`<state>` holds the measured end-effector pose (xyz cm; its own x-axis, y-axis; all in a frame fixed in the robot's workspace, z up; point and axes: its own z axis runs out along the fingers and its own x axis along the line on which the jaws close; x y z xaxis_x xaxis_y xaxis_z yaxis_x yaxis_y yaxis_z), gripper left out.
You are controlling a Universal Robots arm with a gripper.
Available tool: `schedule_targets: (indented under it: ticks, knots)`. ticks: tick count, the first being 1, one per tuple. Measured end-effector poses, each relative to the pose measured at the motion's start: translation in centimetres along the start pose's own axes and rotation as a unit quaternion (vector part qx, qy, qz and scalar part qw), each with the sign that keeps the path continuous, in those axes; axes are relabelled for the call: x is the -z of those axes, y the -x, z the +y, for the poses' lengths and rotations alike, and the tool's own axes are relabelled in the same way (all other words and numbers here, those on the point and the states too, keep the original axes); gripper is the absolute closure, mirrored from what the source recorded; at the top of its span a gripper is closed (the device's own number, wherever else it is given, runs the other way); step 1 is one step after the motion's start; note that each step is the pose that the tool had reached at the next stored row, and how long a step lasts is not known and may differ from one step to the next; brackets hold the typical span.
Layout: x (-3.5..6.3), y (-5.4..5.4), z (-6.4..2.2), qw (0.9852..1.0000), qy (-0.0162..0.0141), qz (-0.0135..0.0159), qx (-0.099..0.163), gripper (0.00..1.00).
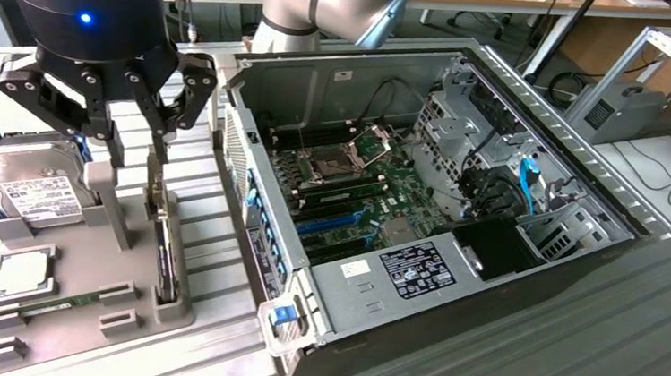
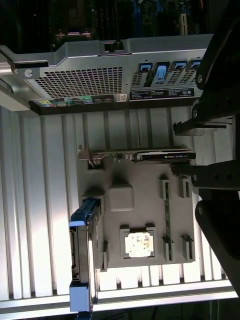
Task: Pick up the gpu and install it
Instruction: 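Pick up the gpu and move the gpu toward the slot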
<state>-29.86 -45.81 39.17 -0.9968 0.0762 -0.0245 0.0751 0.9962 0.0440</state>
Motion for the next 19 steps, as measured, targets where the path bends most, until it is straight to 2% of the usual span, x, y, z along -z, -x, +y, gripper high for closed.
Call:
schedule_targets:
  ticks: [1, 8, 15, 19]
  knots:
    - [0.0, 0.0, 0.0, 1.0, 0.0, 0.0, 0.0, 0.58]
    - [-0.09, 0.0, -0.01, 1.0, 0.0, 0.0, 0.0, 0.58]
    - [-1.02, 0.0, -0.04, 1.0, 0.0, 0.0, 0.0, 0.58]
    - [-1.9, 0.0, -0.08, 1.0, 0.0, 0.0, 0.0, 0.58]
